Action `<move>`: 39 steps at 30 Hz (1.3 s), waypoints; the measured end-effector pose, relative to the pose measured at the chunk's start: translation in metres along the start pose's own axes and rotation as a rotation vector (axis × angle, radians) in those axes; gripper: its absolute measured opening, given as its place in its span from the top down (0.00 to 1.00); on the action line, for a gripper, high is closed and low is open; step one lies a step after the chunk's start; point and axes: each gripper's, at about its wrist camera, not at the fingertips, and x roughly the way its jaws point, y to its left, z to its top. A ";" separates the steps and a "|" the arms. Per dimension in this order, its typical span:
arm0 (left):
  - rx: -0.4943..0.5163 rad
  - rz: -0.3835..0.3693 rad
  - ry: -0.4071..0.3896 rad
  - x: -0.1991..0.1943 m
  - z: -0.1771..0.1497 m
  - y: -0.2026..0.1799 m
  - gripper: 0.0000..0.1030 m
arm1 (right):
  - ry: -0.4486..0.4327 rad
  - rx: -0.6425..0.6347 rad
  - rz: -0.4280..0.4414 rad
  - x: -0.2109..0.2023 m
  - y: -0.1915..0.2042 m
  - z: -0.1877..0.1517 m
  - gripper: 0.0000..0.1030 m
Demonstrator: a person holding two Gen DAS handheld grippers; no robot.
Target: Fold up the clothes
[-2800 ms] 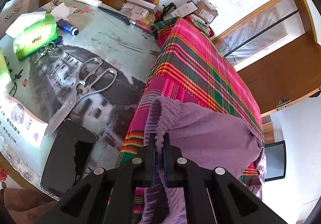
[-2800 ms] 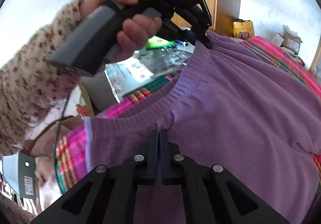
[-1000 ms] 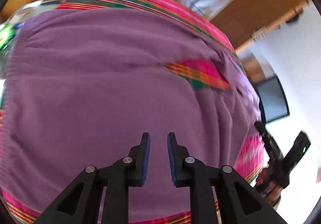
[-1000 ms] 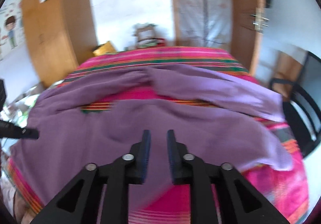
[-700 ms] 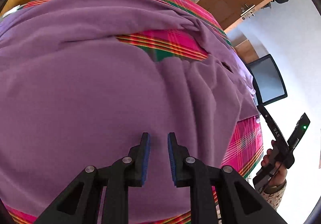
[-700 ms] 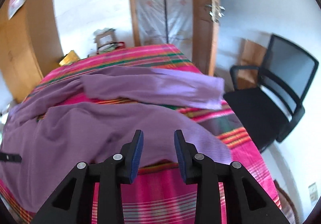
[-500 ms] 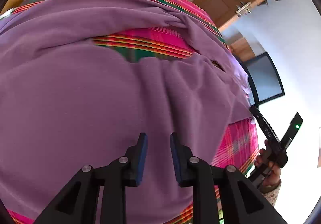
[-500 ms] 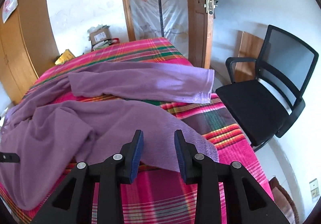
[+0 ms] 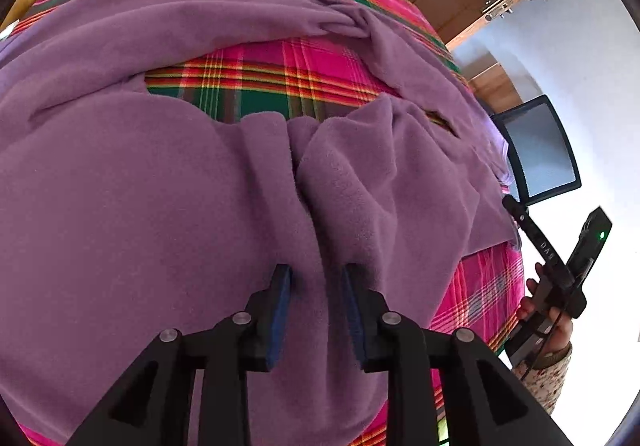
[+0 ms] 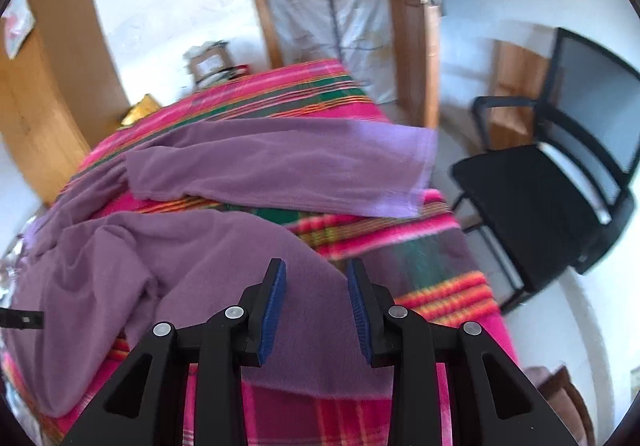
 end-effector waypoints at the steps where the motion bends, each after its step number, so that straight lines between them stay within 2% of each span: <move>1: -0.005 -0.004 0.000 0.000 0.000 0.001 0.73 | 0.012 -0.001 0.019 0.004 0.000 0.003 0.68; 8: -0.032 -0.023 0.002 0.005 0.006 0.001 0.73 | 0.095 -0.037 0.103 0.030 0.007 0.017 0.66; 9: -0.032 -0.025 0.002 0.005 0.006 0.001 0.73 | 0.102 -0.053 0.105 0.033 0.009 0.018 0.64; 11: -0.038 -0.026 0.002 0.005 0.007 0.002 0.73 | 0.109 -0.078 0.129 0.035 0.014 0.019 0.52; 12: -0.039 -0.026 0.003 0.005 0.007 0.002 0.73 | 0.112 -0.090 0.135 0.036 0.016 0.018 0.50; 18: -0.053 -0.027 -0.002 -0.003 0.005 0.009 0.73 | 0.116 -0.163 0.125 0.034 0.029 0.011 0.50; 20: -0.057 -0.023 -0.005 -0.004 0.003 0.008 0.73 | 0.113 -0.162 0.118 0.032 0.029 0.009 0.56; 22: -0.060 -0.017 -0.009 -0.005 0.002 0.007 0.73 | 0.111 -0.164 0.105 0.028 0.028 0.007 0.85; 23: -0.062 -0.014 -0.012 -0.005 0.001 0.006 0.73 | 0.105 -0.161 0.118 0.025 0.027 0.006 0.87; 29: -0.038 0.011 -0.011 -0.007 -0.003 -0.003 0.73 | 0.034 -0.153 0.129 -0.003 0.019 0.003 0.90; 32: -0.032 0.010 -0.010 -0.008 -0.004 -0.007 0.72 | -0.022 -0.139 0.093 -0.022 0.011 0.005 0.91; 39: -0.013 0.021 -0.010 -0.004 -0.001 -0.019 0.69 | -0.079 -0.084 -0.019 -0.058 -0.025 0.006 0.91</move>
